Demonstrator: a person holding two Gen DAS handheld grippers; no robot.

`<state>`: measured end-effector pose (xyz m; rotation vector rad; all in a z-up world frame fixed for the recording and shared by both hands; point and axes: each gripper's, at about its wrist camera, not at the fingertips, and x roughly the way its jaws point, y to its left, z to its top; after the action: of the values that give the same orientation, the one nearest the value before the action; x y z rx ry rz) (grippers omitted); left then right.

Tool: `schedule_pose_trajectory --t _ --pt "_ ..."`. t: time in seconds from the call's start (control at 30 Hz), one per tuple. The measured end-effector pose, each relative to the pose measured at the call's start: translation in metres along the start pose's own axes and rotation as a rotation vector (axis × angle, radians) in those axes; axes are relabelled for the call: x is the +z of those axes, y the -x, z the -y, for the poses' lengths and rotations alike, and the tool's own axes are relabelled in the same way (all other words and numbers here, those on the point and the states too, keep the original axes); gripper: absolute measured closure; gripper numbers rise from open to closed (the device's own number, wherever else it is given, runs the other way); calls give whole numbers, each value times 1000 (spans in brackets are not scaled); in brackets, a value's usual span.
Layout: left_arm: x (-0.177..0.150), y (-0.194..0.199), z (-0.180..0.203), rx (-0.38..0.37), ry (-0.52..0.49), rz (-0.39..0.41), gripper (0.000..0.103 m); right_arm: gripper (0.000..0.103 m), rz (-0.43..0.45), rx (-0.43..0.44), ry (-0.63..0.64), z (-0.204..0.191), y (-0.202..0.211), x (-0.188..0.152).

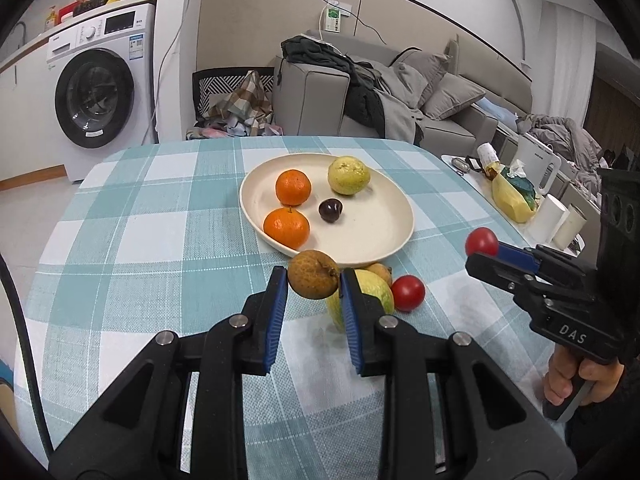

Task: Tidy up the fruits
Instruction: 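Carry the red tomato and brown fruit over the cream plate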

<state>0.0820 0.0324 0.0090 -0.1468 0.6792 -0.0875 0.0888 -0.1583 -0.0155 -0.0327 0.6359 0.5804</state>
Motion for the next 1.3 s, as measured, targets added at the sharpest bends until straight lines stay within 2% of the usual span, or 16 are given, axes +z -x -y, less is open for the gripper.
schedule_pose_trajectory --t 0.43,0.67,1.3 --pt "23 -11 7 24 -15 49 79 71 22 10 22 0 1 23" --pt "33 -22 8 21 -18 54 79 71 11 22 31 3 -11 36" --pt "48 -85 11 16 -40 3 79 71 -34 32 -16 26 -60 52"
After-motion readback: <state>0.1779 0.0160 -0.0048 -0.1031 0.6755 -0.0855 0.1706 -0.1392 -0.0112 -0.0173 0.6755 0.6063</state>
